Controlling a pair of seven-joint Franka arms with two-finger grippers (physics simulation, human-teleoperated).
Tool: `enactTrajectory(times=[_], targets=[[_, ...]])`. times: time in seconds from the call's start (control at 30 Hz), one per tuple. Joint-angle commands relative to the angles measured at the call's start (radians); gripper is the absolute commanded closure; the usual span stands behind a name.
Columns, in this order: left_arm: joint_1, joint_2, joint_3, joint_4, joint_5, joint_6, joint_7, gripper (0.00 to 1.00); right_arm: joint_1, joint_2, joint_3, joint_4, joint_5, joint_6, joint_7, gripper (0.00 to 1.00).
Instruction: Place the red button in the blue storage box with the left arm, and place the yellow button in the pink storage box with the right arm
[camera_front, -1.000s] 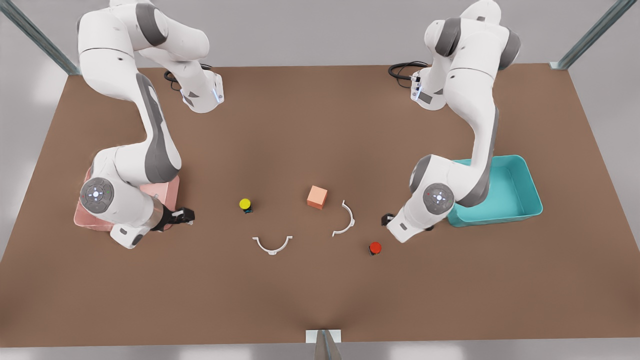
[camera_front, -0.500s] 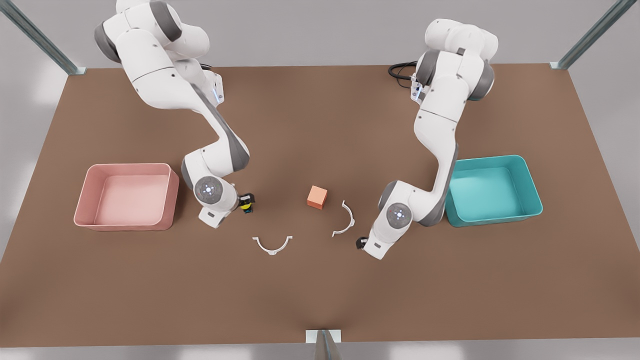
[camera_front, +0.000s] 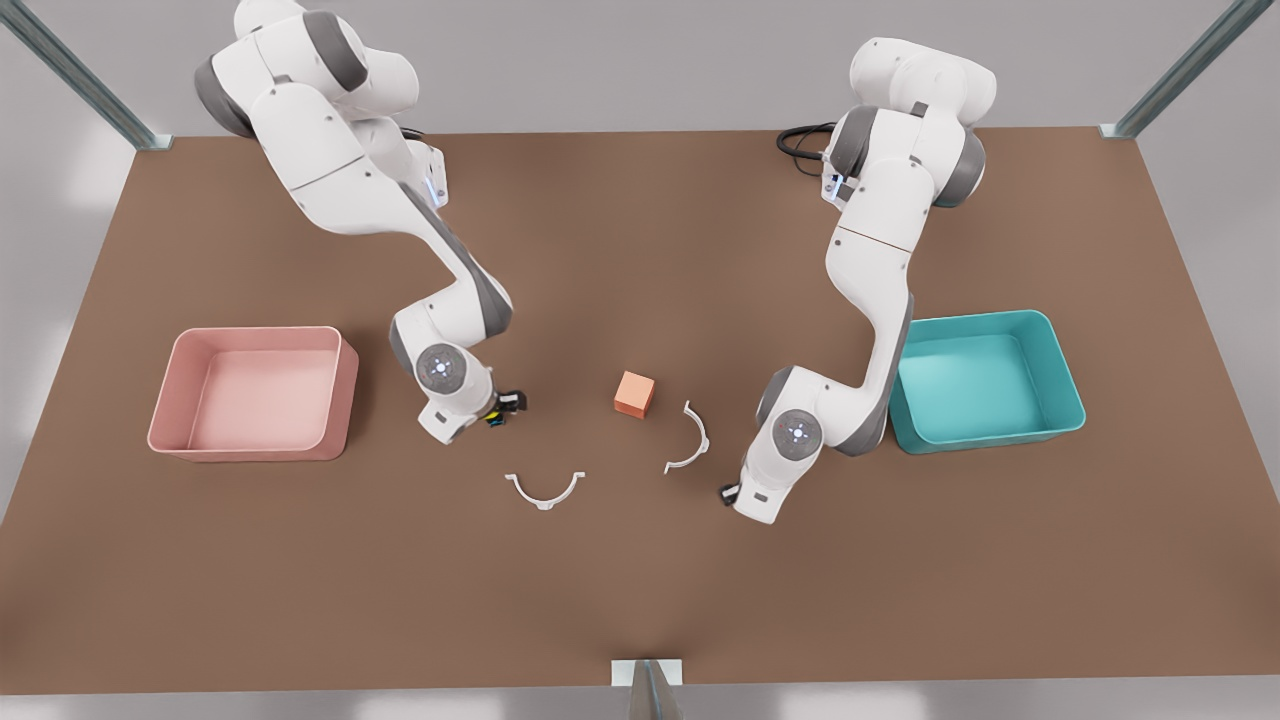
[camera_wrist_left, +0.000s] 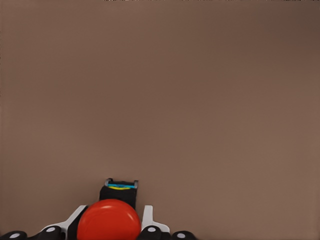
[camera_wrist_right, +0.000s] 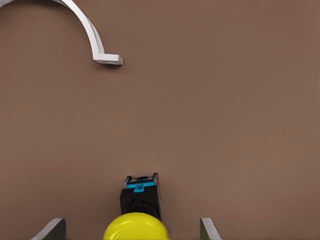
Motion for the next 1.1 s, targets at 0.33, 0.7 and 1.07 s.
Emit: enactTrajectory(times=[0.33,0.7,1.07], targets=[[0.006,-0.079,0.011,0.007,-0.002,-0.014,-0.131,0.54,-0.011,0.031,-0.01,-0.074,-0.05,0.277,0.151,0.0],[0.322,-0.538,0.025,-0.364,-0.002,-0.261,0.583,0.52,-0.043,0.031,-0.009,-0.103,-0.127,0.271,0.146,0.28],[0.568,-0.738,0.027,-0.763,-0.003,-0.104,1.038,0.51,-0.04,0.025,0.013,-0.114,-0.127,0.257,0.157,0.24]])
